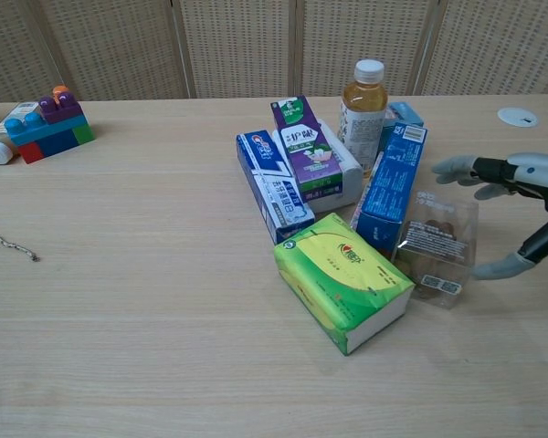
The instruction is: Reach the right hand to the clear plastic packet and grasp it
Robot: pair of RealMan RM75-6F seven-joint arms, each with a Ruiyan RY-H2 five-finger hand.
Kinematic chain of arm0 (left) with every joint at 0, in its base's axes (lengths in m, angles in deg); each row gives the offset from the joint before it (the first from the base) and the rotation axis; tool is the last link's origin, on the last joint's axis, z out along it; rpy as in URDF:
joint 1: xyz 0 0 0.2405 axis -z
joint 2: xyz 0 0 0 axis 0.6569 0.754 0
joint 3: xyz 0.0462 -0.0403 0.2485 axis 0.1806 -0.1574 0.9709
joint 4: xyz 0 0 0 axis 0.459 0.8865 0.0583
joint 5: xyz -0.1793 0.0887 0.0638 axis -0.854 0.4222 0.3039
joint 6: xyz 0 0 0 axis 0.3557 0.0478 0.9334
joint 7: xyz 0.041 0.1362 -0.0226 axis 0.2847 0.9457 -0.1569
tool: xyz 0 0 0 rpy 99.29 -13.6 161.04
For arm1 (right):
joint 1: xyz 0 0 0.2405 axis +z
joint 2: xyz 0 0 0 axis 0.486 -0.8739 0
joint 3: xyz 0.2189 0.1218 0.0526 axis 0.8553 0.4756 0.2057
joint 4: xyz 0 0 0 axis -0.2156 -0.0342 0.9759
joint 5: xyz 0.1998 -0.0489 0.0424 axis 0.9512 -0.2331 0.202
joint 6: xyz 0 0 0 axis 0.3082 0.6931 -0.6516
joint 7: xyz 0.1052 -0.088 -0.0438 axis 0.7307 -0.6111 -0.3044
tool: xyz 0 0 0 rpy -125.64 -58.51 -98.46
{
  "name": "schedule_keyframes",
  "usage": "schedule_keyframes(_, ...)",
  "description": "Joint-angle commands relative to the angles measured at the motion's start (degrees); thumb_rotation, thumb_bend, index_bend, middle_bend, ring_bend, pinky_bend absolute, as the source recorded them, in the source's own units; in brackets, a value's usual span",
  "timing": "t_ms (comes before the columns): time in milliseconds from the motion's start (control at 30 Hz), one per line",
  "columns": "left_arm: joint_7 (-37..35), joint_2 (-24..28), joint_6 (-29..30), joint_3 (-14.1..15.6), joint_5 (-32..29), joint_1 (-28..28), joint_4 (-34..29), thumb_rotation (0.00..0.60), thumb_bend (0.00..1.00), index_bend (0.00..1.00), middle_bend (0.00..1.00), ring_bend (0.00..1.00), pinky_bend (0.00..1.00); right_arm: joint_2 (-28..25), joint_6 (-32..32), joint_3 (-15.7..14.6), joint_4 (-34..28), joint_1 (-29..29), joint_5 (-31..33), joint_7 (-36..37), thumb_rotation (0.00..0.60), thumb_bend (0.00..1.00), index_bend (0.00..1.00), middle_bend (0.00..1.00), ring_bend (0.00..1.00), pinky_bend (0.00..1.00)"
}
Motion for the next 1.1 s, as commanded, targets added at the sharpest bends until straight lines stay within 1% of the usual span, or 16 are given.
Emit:
schedule_keyframes(33, 0.2, -0.1, -0.2, 0.1, 0.1, 0.1, 0.0, 0.600, 0.13, 0.09, 0.00, 0.00, 0.00, 1.2, 0.1, 0.8, 1.2, 0.6, 1.6, -1.1, 0.600, 0.00, 0.00, 0.00, 0.00, 0.00)
schedule_keyframes(267, 0.5, -0.2, -0.2, 0.0, -0.1, 0.0, -0.1, 0.600, 0.13, 0.09, 0.00, 0.00, 0.00, 3.5, 0.9, 2.2, 4.1, 1.9, 6.2, -3.9, 0.600, 0.00, 0.00, 0.00, 0.00, 0.00)
schedule_keyframes(400, 0.7, -0.2, -0.2, 0.1, 0.0, 0.0, -0.1, 0.600, 0.13, 0.09, 0.00, 0.00, 0.00, 5.2, 0.7, 1.5, 6.0, 1.7, 7.8, -5.6, 0.600, 0.00, 0.00, 0.00, 0.00, 0.00)
schedule_keyframes(633, 0.7, -0.3, -0.2, 0.0, -0.2, 0.0, 0.0, 0.600, 0.13, 0.09, 0.00, 0.00, 0.00, 7.2, 0.6, 1.1, 8.1, 1.2, 9.0, -5.1, 0.600, 0.00, 0.00, 0.00, 0.00, 0.00)
schedule_keyframes(833, 1.0, -0.3, -0.3, 0.1, -0.1, 0.0, -0.2, 0.600, 0.13, 0.09, 0.00, 0.00, 0.00, 7.2, -2.6, 0.6, 5.6, -0.1, 8.7, -7.4, 0.600, 0.00, 0.00, 0.00, 0.00, 0.00)
schedule_keyframes(1100, 0.7, -0.3, -0.5, 0.1, 0.0, 0.1, -0.1, 0.600, 0.13, 0.09, 0.00, 0.00, 0.00, 4.3, -4.4, 1.1, 0.8, -0.7, 8.8, -9.1, 0.600, 0.00, 0.00, 0.00, 0.00, 0.00)
